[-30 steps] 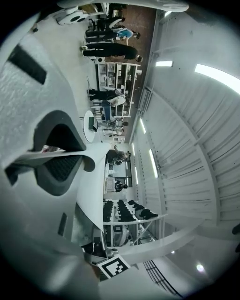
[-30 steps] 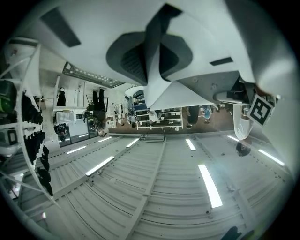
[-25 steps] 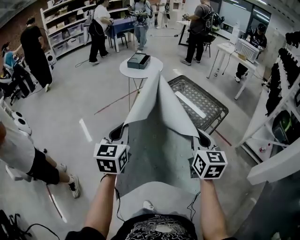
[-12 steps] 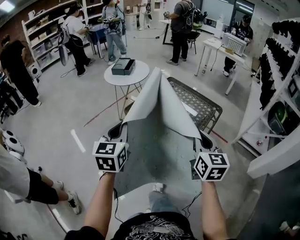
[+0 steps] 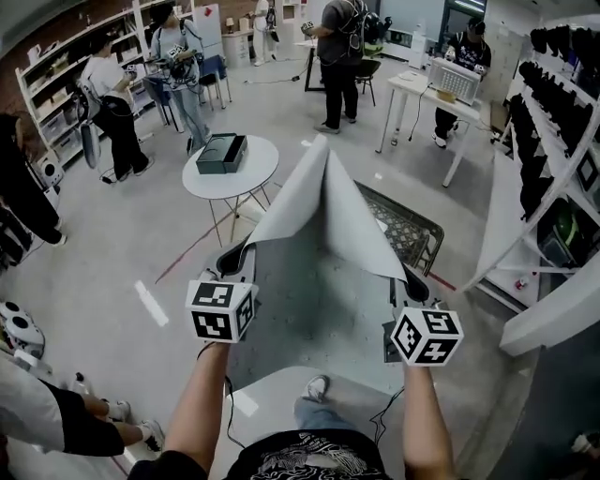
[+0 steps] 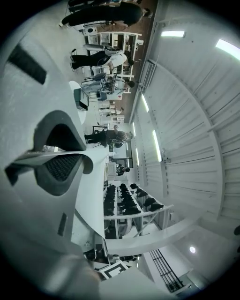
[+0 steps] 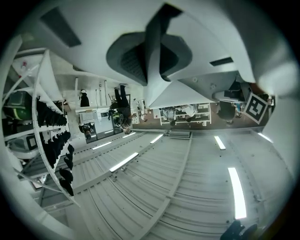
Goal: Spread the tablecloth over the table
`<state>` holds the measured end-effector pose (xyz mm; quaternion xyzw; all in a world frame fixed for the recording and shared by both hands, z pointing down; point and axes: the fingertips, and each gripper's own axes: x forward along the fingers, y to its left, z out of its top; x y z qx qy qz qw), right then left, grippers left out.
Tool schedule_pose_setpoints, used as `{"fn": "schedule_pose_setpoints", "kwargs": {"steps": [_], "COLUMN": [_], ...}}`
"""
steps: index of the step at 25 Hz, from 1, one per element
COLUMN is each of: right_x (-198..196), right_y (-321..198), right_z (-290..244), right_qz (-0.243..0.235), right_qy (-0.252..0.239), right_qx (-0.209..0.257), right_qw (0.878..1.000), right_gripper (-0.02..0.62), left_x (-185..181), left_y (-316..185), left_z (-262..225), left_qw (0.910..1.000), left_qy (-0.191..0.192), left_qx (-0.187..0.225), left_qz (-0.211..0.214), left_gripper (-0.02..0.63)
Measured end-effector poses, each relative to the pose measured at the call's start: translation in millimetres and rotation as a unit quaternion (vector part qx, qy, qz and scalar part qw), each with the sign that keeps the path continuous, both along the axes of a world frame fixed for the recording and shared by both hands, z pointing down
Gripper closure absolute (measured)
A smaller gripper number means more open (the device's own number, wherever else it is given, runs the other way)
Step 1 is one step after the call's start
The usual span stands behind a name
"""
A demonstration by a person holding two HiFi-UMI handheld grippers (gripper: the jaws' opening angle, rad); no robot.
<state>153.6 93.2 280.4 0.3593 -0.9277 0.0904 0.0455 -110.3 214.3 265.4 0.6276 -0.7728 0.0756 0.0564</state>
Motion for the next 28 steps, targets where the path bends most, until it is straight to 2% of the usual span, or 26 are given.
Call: {"fn": "schedule_pose_setpoints", "kwargs": {"steps": [9,18,23,28], "right_x": [-15.9,0.1,8.4,-0.4], "right_y": [-100.9,-143.3,-157.1,-167.4], "right_z": [13.4,37.4,46.7,56.5], "right_qz": [0.058,0.119,0.17,0.227], "right_qy": [0.001,0.016,0.031,0.058], "right_qx": [-0.026,-0.054,-0.064,-0.062], "right_qw": [0.998,0.991,0.983,0.97], "right_gripper": [0.588,0.588,0.588,0.588], "left_x": [-41.5,-43.5,-46.0,-67.4], "left_y": [-133.0,-213.8,-252.7,-288.0], "left_z": [8.1,32.5,47.0,70.2], "left_qw": [0.9986,0.9938,0.9872,0.9765], "left_qy": [-0.01,0.001,0.009,0.022], "left_qx": [-0.025,-0.052,-0.065,-0.082], "left_qz": [0.046,0.099,0.145,0.198], "left_gripper": [0.598,0.598,0.598,0.598]}}
